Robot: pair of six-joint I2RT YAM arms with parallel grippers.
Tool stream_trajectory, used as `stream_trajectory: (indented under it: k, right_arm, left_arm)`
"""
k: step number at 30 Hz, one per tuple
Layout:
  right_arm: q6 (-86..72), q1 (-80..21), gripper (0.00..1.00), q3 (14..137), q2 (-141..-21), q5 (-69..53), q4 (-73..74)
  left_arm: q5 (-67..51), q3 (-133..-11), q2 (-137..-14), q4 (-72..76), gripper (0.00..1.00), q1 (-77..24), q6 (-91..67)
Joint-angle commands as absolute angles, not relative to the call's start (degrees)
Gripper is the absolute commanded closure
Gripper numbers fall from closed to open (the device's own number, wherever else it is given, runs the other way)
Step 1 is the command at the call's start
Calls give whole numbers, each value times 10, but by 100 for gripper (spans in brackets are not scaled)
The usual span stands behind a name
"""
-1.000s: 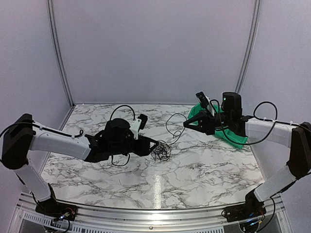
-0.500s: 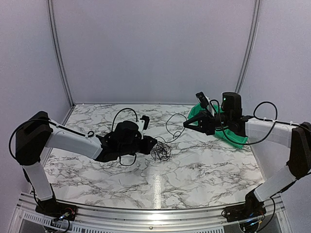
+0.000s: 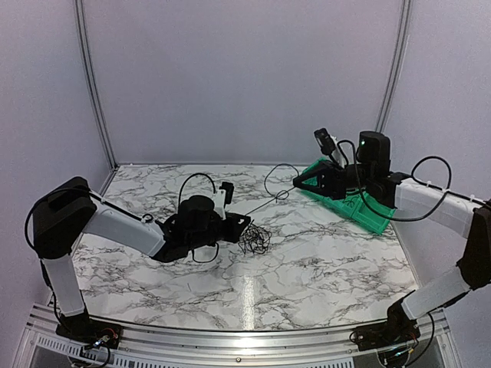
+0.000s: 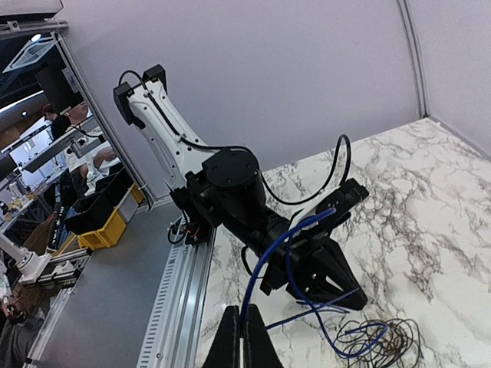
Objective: Untangle the cables
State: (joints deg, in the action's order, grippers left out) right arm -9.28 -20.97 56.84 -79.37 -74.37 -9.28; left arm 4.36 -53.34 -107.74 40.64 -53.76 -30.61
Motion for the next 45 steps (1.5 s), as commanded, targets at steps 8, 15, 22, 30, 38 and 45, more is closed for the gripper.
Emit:
stream_trajectory:
  k: [8,15,22,30,38,45]
  right_arm:
    - [-212,-134,100,811,-745,-838,-96]
    - [-368,-103,100,815,-744,-821,-263]
    - [-374,-89,100,841,-752,-806,-263]
    - [-378,-50,100,849,-766,-801,-263]
    - [-364,21,100,813,-752,-796,-250]
    - [-247,112,100,800,-744,-737,-99]
  left_arm:
    - [75,-470,-1081,337,100,-507,-303]
    - [69,-454,-1069,337,100,-507,-301]
    - [86,-404,-1032,336,97,-507,-293]
    - [106,-362,-995,335,93,-506,-287]
    - [100,-362,-937,319,88,-506,-274]
    - [65,-435,-838,235,71,-507,-254]
